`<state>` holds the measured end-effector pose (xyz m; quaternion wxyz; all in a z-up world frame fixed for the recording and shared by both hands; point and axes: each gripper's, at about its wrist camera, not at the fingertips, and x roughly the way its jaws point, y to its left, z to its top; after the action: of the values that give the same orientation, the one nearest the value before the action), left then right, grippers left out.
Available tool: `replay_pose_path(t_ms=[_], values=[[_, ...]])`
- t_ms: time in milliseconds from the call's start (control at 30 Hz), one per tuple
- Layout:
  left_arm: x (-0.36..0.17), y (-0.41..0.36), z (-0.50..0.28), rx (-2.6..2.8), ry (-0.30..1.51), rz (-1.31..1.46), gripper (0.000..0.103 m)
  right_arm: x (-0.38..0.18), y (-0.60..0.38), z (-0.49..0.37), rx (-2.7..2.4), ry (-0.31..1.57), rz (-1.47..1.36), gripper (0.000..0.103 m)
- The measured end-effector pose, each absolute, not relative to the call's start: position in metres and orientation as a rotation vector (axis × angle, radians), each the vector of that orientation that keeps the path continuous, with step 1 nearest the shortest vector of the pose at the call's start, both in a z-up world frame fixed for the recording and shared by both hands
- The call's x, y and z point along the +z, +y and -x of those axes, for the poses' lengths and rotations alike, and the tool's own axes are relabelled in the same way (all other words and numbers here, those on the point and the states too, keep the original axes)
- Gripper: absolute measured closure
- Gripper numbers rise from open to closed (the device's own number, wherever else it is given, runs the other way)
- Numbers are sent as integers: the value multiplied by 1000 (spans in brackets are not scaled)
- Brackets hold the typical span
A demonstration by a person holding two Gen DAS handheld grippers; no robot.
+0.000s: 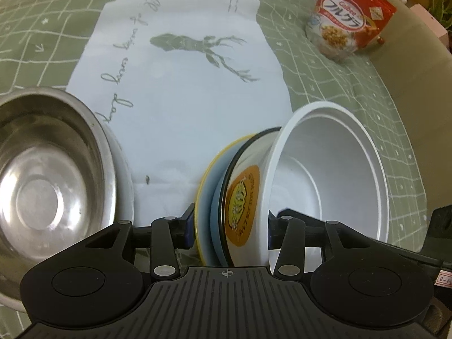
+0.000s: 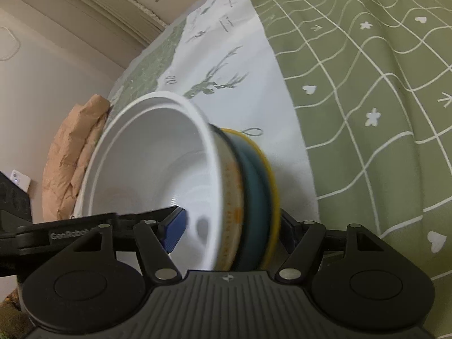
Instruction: Organize plates and bowls
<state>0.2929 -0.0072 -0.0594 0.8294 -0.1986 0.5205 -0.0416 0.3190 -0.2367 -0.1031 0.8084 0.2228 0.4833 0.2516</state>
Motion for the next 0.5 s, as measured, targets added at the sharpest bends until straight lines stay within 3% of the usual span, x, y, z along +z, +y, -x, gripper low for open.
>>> replay_pose_path(t_ms=[500], values=[[-59,-13,-286,-89,1092,420,57,-91,-237,-316,491,989,-396,38]])
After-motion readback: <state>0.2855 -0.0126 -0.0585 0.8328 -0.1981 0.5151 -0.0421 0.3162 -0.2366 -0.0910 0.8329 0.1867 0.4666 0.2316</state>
